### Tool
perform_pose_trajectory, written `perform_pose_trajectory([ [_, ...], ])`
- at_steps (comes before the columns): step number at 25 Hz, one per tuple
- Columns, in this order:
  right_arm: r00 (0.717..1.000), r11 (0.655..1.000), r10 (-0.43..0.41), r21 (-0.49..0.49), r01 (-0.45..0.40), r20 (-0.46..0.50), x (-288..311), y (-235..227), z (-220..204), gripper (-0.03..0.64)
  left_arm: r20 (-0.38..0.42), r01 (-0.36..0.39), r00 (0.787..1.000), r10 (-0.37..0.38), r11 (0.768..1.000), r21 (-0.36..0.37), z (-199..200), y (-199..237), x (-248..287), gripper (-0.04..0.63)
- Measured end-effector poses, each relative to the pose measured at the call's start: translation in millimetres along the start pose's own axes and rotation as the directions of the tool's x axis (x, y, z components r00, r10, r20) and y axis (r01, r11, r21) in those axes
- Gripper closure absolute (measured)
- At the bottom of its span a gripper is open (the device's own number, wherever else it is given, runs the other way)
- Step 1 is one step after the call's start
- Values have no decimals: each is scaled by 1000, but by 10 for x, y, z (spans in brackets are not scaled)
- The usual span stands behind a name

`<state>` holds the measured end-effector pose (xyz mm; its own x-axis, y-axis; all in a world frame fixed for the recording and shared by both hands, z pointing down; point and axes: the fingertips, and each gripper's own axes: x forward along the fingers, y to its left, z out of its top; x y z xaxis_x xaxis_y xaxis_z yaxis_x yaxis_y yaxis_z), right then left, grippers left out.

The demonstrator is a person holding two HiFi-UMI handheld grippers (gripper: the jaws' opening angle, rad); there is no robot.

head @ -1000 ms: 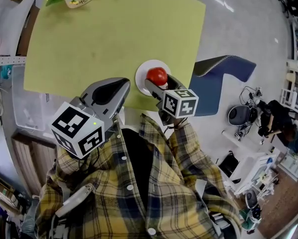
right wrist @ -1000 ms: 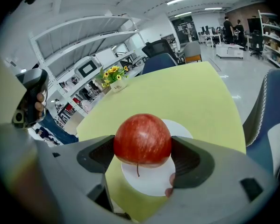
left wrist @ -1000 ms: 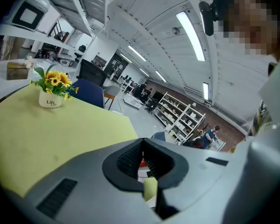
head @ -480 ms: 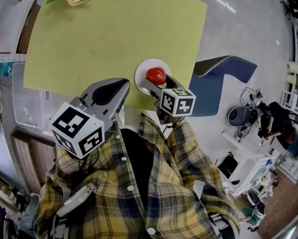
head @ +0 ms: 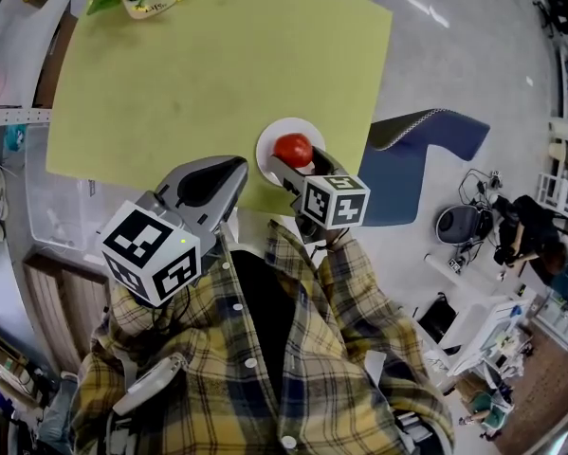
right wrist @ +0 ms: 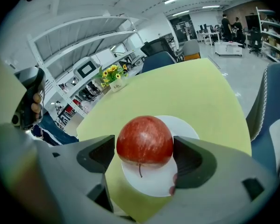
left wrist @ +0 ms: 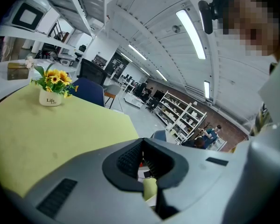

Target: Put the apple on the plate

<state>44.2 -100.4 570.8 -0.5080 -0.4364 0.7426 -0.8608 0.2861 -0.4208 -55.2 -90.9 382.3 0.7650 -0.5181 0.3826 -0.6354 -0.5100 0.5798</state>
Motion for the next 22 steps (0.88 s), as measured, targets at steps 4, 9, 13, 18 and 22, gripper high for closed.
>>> perform_pose_trajectory([
  [4,1000,1000,-8,-5,8,3,1,10,7,252,-2,0,1000,0,1000,-3,-13,-2,2,588],
  [9,1000,1000,-23,-11,23,2,-8,-39,28,247,4,1,1000,-1,1000,4,18,8,30,588],
  [13,999,999,-40,-18,40,3,-39,-55,33,242,4,3,1000,-3,1000,2,30,6,27,588],
  [18,999,998,-48,-36,48,13,-67,-51,58,242,6,5,1000,-5,1000,5,39,0,44,588],
  [22,998,997,-56,-53,57,30,-105,-43,132,242,15,4,1000,-4,1000,9,92,9,47,588],
])
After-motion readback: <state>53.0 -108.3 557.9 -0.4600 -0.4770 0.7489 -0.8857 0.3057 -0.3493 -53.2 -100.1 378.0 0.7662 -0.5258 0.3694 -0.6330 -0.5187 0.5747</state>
